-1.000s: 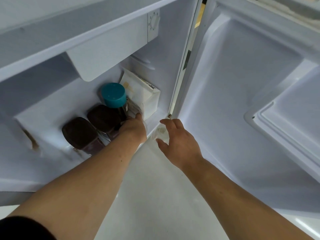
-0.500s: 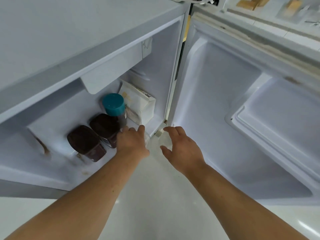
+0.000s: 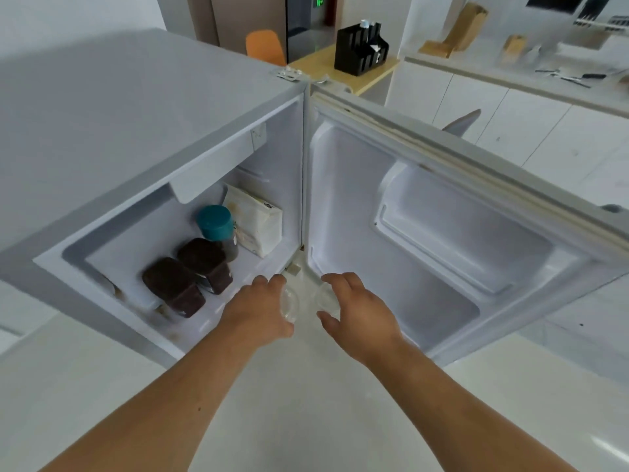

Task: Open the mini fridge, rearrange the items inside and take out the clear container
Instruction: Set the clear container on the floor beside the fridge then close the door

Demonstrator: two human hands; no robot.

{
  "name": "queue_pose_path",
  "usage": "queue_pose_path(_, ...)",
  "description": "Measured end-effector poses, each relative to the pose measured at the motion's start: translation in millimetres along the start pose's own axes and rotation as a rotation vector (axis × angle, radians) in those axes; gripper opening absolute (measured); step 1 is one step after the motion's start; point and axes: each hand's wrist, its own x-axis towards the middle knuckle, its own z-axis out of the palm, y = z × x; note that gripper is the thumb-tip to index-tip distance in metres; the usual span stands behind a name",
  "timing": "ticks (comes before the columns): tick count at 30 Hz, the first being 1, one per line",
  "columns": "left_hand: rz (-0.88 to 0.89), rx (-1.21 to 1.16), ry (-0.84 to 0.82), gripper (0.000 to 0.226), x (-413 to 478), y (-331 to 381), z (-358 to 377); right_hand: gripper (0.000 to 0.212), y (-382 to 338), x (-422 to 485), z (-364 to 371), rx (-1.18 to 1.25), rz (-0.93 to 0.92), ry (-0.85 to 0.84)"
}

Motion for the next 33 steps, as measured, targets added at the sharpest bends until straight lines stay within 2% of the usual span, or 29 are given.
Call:
queue_pose_path(8, 0.049, 0.012, 0.014, 0.096, -69, 24, -8, 0.061, -4, -57, -38, 0.008, -0.017, -0.011)
queue_pose_path(20, -0.001, 0.030, 0.055, 0.094, -170, 43, -1, 0.062, -1, -147, -57, 0.021, -0.131, -0.030)
queue_pose_path(28, -0.058, 0.002, 0.024, 0.089, -225, 16, 26, 0.061, -27, -180, -40, 0.037, -0.220, -0.076)
queue_pose_path(33, -0.081, -0.015, 0.036, 0.094, -232, -20, 27, 0.061, -54, -179, -26, 0.027, -0.255, -0.124)
